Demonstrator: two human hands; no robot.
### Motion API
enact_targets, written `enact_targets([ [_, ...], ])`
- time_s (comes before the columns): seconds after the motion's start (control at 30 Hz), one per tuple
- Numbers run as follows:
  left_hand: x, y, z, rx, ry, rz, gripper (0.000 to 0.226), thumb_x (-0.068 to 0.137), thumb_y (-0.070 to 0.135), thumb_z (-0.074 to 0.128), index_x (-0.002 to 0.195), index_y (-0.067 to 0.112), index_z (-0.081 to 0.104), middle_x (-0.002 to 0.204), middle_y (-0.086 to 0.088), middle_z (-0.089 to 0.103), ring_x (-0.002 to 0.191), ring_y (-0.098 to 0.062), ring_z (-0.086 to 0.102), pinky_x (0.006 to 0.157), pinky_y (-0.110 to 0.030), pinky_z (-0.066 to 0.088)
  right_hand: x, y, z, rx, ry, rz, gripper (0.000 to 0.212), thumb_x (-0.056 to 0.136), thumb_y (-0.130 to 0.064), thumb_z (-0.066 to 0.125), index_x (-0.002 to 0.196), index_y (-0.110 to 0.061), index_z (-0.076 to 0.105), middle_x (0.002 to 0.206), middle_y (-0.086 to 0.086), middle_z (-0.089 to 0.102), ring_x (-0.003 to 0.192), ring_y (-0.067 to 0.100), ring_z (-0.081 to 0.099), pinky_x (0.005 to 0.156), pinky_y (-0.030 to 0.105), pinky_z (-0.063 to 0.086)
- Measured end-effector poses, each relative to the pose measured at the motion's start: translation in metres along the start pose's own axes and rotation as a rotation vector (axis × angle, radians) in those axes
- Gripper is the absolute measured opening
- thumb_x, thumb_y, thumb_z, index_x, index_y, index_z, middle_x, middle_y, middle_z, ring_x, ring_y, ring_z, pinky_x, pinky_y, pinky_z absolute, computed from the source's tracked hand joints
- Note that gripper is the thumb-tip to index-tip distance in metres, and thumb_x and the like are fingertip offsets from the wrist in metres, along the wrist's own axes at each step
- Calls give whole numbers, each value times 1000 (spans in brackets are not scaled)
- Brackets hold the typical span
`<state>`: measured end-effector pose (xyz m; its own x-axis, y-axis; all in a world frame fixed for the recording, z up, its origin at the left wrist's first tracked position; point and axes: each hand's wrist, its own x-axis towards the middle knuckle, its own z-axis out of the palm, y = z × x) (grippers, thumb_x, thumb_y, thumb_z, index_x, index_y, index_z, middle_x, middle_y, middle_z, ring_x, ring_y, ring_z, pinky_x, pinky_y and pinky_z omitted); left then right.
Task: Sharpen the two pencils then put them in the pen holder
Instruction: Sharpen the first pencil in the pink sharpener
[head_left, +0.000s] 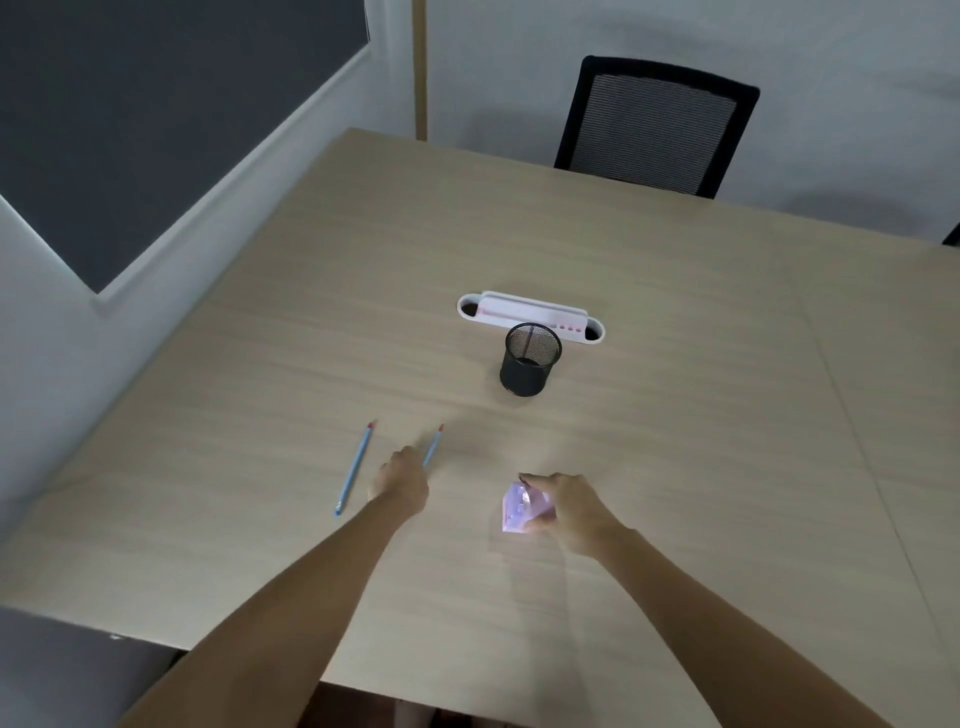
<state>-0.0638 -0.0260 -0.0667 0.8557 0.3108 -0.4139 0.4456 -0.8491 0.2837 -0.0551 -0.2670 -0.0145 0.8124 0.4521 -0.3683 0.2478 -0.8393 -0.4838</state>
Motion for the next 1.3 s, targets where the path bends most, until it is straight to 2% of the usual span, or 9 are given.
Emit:
enact_targets([
  [0.13,-33,-19,7,-175,1,272,3,94,17,40,94,15,42,84,-14,65,72,-35,62,58,-39,46,-3,-6,-4,13,43,3,39,69,-19,72,107,-15,63,73,-12,52,75,18,48,64,18,39],
  [0.23,-51,-30,16,-298,-34,372,8,93,15,44,89,21,47,74,-2,65,62,-24,57,56,-33,46,-4,-6,-3,10,40,4,31,68,-18,71,97,-16,62,72,-6,54,73,23,49,68,28,43],
  [0.37,-61,-24,20,-353,-56,417,13,90,11,45,90,20,54,71,4,63,56,-14,49,51,-22,37,-5,-6,-4,8,20,-5,26,65,-25,70,82,-29,50,63,-8,45,67,20,41,57,20,34],
  [0.5,-61,-17,21,-376,-64,420,16,90,10,43,90,22,54,70,10,60,57,-14,47,52,-19,35,-5,-5,-4,32,13,21,34,68,-21,71,100,-25,60,68,-9,45,71,18,42,59,19,35],
  [0.67,-58,-10,17,-376,-72,472,13,91,12,44,89,20,54,72,4,61,53,-6,43,51,-18,33,-5,-5,-3,43,17,36,37,67,-21,72,102,-20,62,82,5,58,77,25,49,70,31,45],
  [0.9,-42,7,4,-305,-107,495,16,91,21,48,85,23,63,74,5,63,66,-16,56,59,-26,43,-7,-4,-2,46,21,37,57,74,-21,73,129,-18,55,105,14,64,97,29,59,83,29,43],
  [1.07,-34,12,0,-314,-162,493,16,89,18,52,86,16,68,67,5,58,65,-15,52,55,-18,37,-6,-5,0,13,20,15,49,76,-21,70,123,-14,57,103,14,64,94,30,59,82,33,46],
  [1.2,-37,29,7,-267,-158,500,18,89,18,50,85,18,67,68,7,58,65,-15,51,58,-24,38,-5,-5,1,-23,27,-4,43,71,-28,63,113,-17,60,91,11,64,81,29,57,72,31,45],
  [1.3,-38,36,9,-242,-128,480,19,88,18,49,83,20,67,69,9,57,65,-15,50,61,-24,36,-5,-4,1,-23,37,-13,46,73,-27,63,118,-21,59,92,10,65,79,27,55,71,29,42],
])
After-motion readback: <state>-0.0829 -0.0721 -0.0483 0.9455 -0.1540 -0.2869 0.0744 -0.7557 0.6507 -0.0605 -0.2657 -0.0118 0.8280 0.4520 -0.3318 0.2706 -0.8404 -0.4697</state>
